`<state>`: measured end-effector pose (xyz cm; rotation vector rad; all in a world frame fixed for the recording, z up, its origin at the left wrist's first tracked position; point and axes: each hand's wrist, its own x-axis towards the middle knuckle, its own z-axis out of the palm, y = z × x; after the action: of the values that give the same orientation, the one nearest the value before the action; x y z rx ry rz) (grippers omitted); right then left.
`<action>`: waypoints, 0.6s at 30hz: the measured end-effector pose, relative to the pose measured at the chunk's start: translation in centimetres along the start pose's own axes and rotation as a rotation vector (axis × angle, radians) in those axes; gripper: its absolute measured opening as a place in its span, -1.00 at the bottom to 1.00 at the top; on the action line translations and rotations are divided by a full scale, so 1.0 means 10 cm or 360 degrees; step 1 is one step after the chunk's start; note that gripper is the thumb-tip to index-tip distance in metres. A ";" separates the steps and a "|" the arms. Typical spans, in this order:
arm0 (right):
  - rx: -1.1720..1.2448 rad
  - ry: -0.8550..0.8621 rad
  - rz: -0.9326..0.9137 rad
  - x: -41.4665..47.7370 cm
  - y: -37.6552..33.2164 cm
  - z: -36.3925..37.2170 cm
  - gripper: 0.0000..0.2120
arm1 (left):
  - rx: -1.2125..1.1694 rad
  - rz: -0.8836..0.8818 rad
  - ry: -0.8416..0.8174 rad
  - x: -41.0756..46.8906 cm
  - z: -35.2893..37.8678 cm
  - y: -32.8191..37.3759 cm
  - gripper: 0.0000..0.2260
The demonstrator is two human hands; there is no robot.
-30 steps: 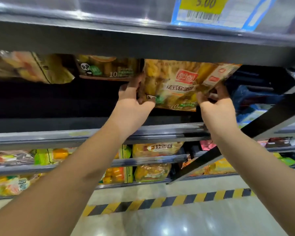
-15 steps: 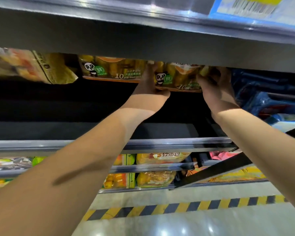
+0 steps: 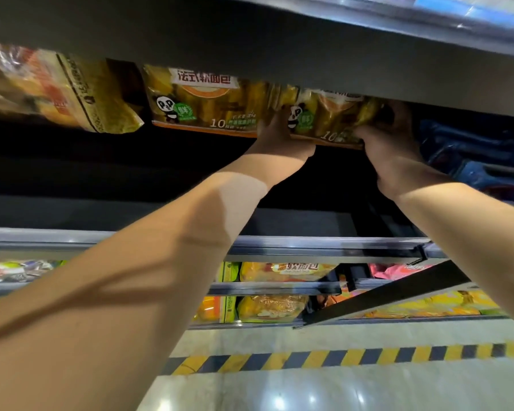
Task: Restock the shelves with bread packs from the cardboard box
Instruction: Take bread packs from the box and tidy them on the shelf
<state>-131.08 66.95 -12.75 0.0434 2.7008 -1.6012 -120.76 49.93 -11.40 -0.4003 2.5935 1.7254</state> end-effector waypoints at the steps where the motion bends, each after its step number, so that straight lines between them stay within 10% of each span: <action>1: 0.0003 -0.0035 -0.0008 0.00 0.00 0.02 -0.19 | 0.0068 -0.0034 0.0004 -0.01 0.00 0.01 -0.33; 13: -0.0256 -0.0149 0.0062 -0.26 -0.04 -0.08 -0.26 | 0.0230 -0.0027 0.0075 -0.42 -0.09 -0.17 -0.37; 18: -0.0863 -0.0354 -0.0273 -0.90 -0.24 -0.13 -0.42 | 0.0858 -0.0021 0.0111 -1.10 -0.48 0.00 -0.61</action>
<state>-122.12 66.73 -9.85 -0.3509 2.9062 -0.7838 -109.49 47.89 -7.97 -0.4589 2.9384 0.9521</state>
